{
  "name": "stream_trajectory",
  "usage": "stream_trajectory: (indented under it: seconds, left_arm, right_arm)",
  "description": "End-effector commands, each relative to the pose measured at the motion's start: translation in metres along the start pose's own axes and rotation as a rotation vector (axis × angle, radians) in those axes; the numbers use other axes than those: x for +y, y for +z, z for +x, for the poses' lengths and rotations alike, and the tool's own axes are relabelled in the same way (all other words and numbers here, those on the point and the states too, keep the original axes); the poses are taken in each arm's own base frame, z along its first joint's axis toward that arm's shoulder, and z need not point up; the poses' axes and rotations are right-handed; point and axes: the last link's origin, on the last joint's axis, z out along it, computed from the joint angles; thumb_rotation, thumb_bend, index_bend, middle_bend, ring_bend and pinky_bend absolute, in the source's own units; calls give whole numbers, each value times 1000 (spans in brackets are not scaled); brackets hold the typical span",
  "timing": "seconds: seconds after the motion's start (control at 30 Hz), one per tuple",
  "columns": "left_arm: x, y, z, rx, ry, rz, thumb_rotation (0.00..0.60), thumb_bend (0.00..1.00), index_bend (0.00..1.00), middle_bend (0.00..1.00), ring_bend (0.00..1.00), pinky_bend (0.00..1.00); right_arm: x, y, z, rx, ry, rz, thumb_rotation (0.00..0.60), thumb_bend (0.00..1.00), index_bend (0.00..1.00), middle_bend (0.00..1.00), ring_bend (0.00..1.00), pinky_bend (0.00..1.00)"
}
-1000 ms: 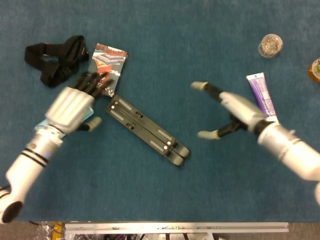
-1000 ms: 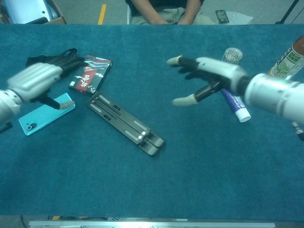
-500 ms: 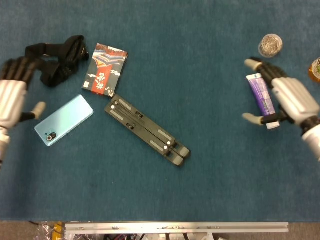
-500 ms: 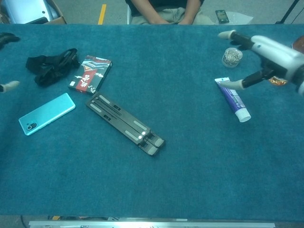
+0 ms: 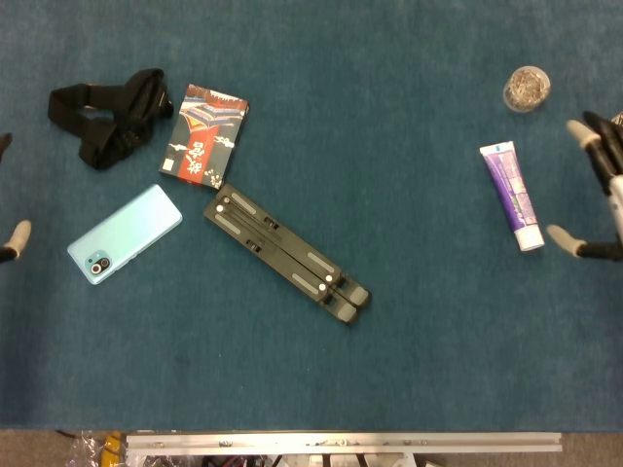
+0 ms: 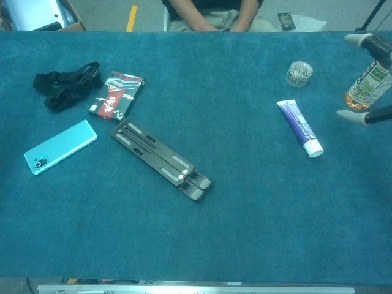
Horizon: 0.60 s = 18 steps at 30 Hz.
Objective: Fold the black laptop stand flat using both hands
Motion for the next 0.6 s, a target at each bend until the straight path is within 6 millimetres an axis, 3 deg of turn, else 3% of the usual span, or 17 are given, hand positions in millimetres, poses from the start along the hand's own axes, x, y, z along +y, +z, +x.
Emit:
stream_trajectory:
  seconds: [0.03, 0.3, 0.6]
  left_arm:
    - [0, -13, 1, -6, -1, 8, 600, 284, 0, 0, 0, 0]
    - [0, -29, 4, 56, -42, 41, 600, 284, 0, 0, 0, 0]
    - [-5, -31, 3, 65, -53, 67, 600, 284, 0, 0, 0, 0]
  right_arm:
    - [5, -16, 1, 23, -41, -12, 504, 165, 0, 0, 0, 85]
    - [8, -36, 6, 49, -28, -26, 505, 165, 0, 0, 0, 85]
    - [10, -38, 7, 62, -11, -33, 505, 165, 0, 0, 0, 85]
